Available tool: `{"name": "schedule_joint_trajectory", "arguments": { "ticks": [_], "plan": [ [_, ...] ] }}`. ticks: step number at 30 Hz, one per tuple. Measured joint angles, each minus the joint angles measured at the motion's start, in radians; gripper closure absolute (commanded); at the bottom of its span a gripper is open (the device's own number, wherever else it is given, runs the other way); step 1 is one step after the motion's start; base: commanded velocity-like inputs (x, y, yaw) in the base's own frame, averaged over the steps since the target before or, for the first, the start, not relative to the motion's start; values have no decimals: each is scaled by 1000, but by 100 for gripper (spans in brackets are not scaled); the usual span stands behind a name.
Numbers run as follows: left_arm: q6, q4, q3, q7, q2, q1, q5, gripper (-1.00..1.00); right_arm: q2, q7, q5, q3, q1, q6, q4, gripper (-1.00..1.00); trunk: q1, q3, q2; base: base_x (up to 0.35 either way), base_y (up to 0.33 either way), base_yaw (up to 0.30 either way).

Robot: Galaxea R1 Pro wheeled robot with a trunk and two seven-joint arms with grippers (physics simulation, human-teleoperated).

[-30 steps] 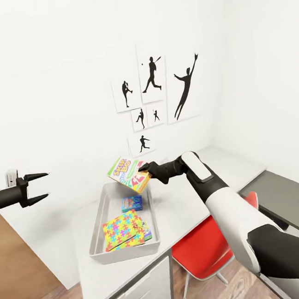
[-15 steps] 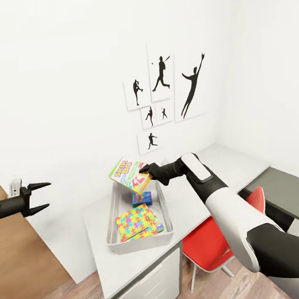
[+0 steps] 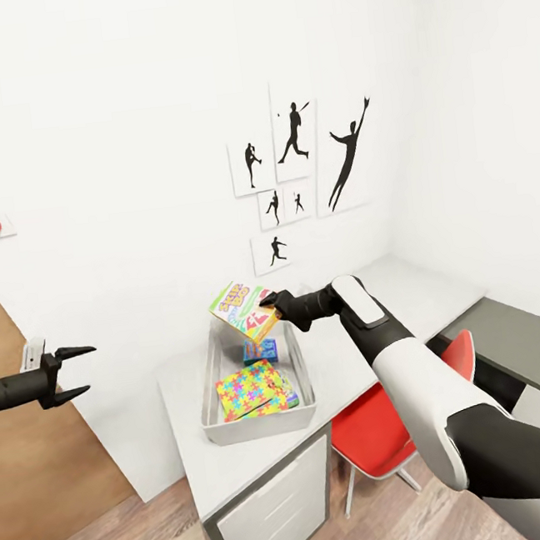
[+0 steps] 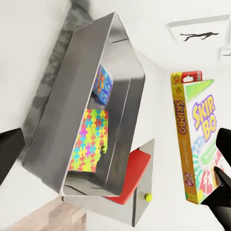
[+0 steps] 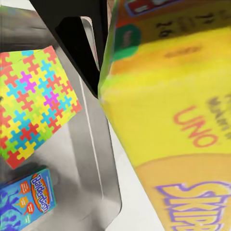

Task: Put all the toys in the child's room - the three board games (two on the bed and one on the table), the two jigsaw puzzles on the table, and the tennis ball on the table - inside the toy box on the table in the child's room.

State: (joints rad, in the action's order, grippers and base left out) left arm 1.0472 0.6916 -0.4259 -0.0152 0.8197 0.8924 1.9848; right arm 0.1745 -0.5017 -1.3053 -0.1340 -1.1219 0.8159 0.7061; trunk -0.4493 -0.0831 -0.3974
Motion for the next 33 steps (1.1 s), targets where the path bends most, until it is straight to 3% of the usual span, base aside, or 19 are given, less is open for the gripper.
{"name": "schedule_joint_trajectory", "arguments": {
  "ticks": [4,7,11,16,21,26,29,33],
  "plan": [
    [0,-85,-7,0,-26,-1,-50,-100,0,-34,4,5,0,-54,1,100,0,0,0,-7,4,0],
    [0,-163,-9,-1,-53,-2,-87,-100,0,-99,13,4,0,-122,4,100,0,0,0,-2,1,0],
    [-1,-232,-9,-1,-66,-2,-109,-100,0,-220,1,0,1,-191,10,100,0,0,0,0,0,0],
    [-1,-281,-10,-1,-68,-2,-120,-100,0,-266,-15,-5,3,-252,12,100,0,0,0,0,0,0],
    [-4,-363,-11,-1,-70,-3,-137,-100,0,-255,-21,-6,8,-266,12,100,0,0,0,35,132,0],
    [-23,-403,-12,-1,-72,-3,-150,-100,0,-164,-24,-9,13,-271,12,100,0,0,0,35,95,0],
    [-28,-420,-12,-1,-77,-4,-183,-100,0,-140,-19,-10,14,-271,12,100,0,0,0,19,14,0],
    [-40,-444,-12,-2,-107,-4,-241,-100,0,-130,-19,-10,15,-268,12,100,0,0,0,24,4,0]
  ]
}}
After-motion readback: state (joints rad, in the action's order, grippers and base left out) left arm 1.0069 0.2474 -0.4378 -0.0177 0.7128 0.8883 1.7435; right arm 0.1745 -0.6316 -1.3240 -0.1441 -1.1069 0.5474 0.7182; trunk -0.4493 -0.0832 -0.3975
